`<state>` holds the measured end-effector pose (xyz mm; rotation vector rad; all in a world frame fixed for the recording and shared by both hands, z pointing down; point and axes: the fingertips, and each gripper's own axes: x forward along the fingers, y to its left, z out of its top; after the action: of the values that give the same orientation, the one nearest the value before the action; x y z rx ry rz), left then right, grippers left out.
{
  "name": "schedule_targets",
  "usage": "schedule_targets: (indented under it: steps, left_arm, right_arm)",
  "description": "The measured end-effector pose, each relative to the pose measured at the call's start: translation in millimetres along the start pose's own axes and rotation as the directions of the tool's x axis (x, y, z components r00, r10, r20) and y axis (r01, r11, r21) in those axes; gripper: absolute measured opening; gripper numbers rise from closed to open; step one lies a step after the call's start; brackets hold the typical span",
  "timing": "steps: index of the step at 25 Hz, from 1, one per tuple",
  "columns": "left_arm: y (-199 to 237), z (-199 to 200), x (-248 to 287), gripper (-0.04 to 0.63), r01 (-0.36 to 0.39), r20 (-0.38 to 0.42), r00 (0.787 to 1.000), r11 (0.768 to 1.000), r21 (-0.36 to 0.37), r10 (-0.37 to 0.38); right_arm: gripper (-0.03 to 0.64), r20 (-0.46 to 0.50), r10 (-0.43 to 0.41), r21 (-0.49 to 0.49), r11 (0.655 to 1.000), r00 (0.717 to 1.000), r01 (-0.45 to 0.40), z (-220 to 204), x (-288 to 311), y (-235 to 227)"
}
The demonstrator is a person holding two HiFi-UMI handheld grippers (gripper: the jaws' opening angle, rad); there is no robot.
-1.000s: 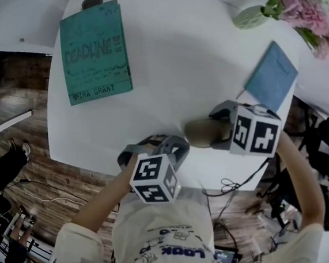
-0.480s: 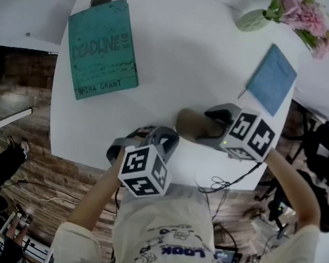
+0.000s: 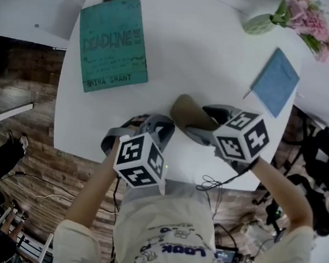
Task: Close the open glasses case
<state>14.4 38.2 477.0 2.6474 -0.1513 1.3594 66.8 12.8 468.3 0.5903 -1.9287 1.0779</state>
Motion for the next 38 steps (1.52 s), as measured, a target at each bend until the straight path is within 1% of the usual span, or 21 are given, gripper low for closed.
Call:
schedule_targets:
  steps: [4,6,8,10,13,15,18,21,23,25,29,30,33,34,35,38]
  left_arm:
    - [-2,1,-1,0.0,-0.002,0.001,1.0,1.0,0.002,0.002]
    - [-13,4,0,0.0,0.032,0.019,0.999,0.999,-0.011,-0.032]
    - [-29,10,5,0.0,0.065,0.033,0.997,0.998,-0.006,-0.064]
    - [-40,13,10,0.0,0.07,0.038,0.997,0.998,0.0,-0.07]
    - [-41,11,11,0.0,0.063,0.051,0.997,0.998,-0.028,-0.062]
    - [-32,7,7,0.0,0.048,0.061,0.997,0.997,-0.056,-0.044]
    - [-17,-1,-4,0.0,0.035,0.088,0.996,0.992,-0.12,-0.025]
    - [-3,-8,-15,0.0,0.009,0.096,0.995,0.989,-0.145,0.005]
    - [6,-14,-20,0.0,-0.023,0.081,0.996,0.99,-0.14,0.034]
    - [18,-21,-25,0.0,-0.056,0.062,0.996,0.989,-0.135,0.065]
    - [39,-31,-29,0.0,-0.107,0.028,0.993,0.988,-0.113,0.111]
    - [45,-32,-31,0.0,-0.121,0.022,0.992,0.987,-0.109,0.124]
    - [62,-34,-35,0.0,-0.153,0.017,0.988,0.982,-0.108,0.156]
    - [65,-35,-35,0.0,-0.158,0.015,0.987,0.982,-0.099,0.16]
    - [66,-35,-35,0.0,-0.158,0.013,0.987,0.984,-0.085,0.16]
    - [62,-36,-36,0.0,-0.146,0.009,0.989,0.988,-0.052,0.147]
  right_arm:
    - [0.299,0.056,-0.028,0.07,0.997,0.998,0.024,7,3,2]
    - [0.299,0.091,-0.03,0.122,0.992,0.995,0.019,12,4,3]
    - [0.299,0.132,-0.034,0.194,0.981,0.991,0.007,20,6,2]
    - [0.299,0.17,-0.056,0.242,0.97,0.984,0.014,29,6,1]
    - [0.299,0.225,-0.101,0.328,0.944,0.969,0.022,37,6,-2]
    - [0.299,0.267,-0.117,0.411,0.912,0.957,-0.003,40,6,-4]
    - [0.301,0.314,-0.127,0.537,0.841,0.941,-0.066,45,4,-6]
    - [0.301,0.315,-0.135,0.616,0.782,0.939,-0.095,48,0,-9]
    - [0.301,0.29,-0.128,0.65,0.753,0.948,-0.097,47,-1,-11]
    - [0.301,0.271,-0.103,0.681,0.723,0.957,-0.115,46,2,-12]
    - [0.316,0.247,-0.066,0.731,0.668,0.967,-0.141,53,11,-13]
    - [0.318,0.242,-0.062,0.749,0.647,0.968,-0.145,55,13,-13]
    - [0.318,0.234,-0.049,0.812,0.558,0.971,-0.168,60,16,-14]
    - [0.318,0.229,-0.049,0.828,0.536,0.972,-0.168,61,17,-15]
    - [0.318,0.223,-0.053,0.838,0.52,0.973,-0.164,61,18,-16]
    - [0.316,0.222,-0.088,0.857,0.493,0.971,-0.151,61,19,-17]
